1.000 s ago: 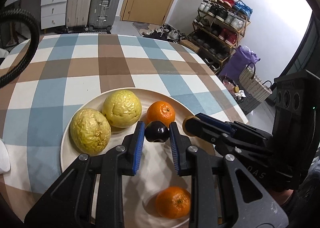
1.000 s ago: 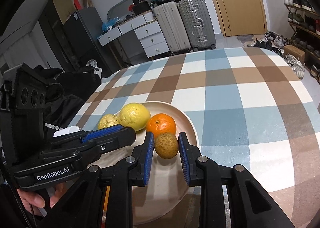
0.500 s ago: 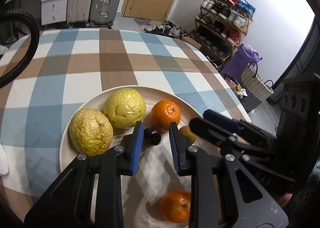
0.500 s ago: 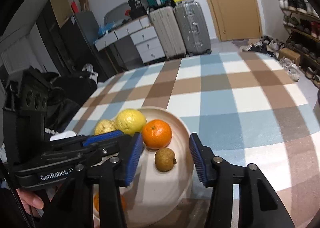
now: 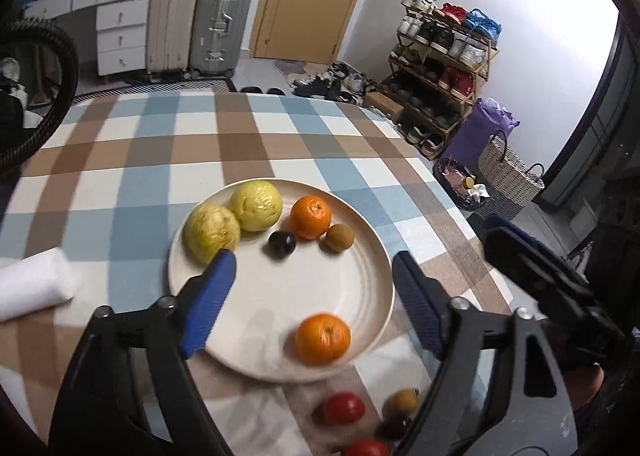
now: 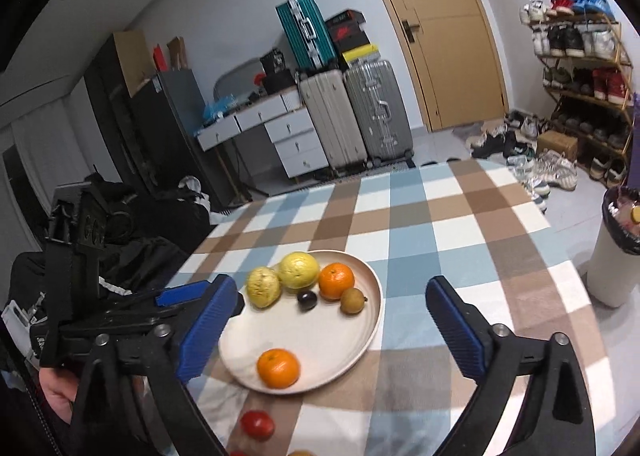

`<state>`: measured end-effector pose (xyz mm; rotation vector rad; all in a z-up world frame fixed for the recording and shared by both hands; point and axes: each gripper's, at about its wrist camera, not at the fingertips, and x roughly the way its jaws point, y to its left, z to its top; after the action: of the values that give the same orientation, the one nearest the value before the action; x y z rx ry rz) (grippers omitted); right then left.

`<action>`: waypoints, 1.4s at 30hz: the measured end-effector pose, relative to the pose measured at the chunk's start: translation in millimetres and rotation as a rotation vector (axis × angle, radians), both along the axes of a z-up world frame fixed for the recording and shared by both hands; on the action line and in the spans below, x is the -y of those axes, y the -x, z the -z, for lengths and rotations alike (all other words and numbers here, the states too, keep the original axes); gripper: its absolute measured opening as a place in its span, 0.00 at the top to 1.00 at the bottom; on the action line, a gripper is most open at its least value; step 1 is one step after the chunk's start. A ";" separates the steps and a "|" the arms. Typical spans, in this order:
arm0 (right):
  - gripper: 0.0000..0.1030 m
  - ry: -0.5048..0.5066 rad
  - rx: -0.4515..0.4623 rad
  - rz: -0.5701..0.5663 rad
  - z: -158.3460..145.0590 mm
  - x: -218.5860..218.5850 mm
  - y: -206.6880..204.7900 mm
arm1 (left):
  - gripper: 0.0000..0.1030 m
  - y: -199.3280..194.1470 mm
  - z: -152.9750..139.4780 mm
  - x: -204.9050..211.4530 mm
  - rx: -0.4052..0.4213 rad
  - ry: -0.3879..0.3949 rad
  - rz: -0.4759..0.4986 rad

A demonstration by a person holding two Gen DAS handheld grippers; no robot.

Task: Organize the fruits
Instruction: 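Open both grippers to drop the fruits onto the plate, then move both tools back toward the tomatoes and plum on the cloth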

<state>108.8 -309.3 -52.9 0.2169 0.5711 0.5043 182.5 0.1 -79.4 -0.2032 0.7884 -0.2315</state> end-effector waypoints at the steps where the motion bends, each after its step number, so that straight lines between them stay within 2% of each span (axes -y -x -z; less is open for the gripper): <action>1: 0.03 0.001 0.008 0.006 -3.3 1.7 6.4 | 0.22 8.6 -5.2 -0.4 0.008 -0.005 -0.005; 8: 0.00 -0.010 0.048 0.026 -19.5 9.4 51.3 | 0.16 61.1 -34.7 1.4 0.060 -0.045 -0.039; 12: 0.00 -0.001 0.067 0.019 -24.9 9.5 74.3 | 0.02 90.7 -48.1 3.2 0.101 -0.040 -0.053; 19: 0.00 -0.010 0.084 0.019 -25.3 11.5 106.5 | 0.01 128.9 -59.0 8.2 0.146 -0.052 -0.082; 24: 0.00 -0.015 0.083 0.034 -12.5 12.2 122.3 | 0.01 153.3 -53.4 14.1 0.173 -0.059 -0.090; 28: 0.00 0.012 0.055 0.042 1.0 9.2 129.4 | 0.01 168.7 -46.1 24.9 0.185 -0.109 -0.088; 31: 0.00 0.033 0.042 0.051 10.0 9.5 134.1 | 0.01 174.1 -36.6 27.8 0.171 -0.134 -0.109; 42: 0.00 0.073 -0.024 0.072 42.9 12.5 134.1 | 0.01 168.0 18.1 24.2 0.053 -0.094 -0.059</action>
<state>-25.3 -321.9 -95.8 0.1736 0.6015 0.4104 14.5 -24.1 -97.5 -0.1311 0.7382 -0.1435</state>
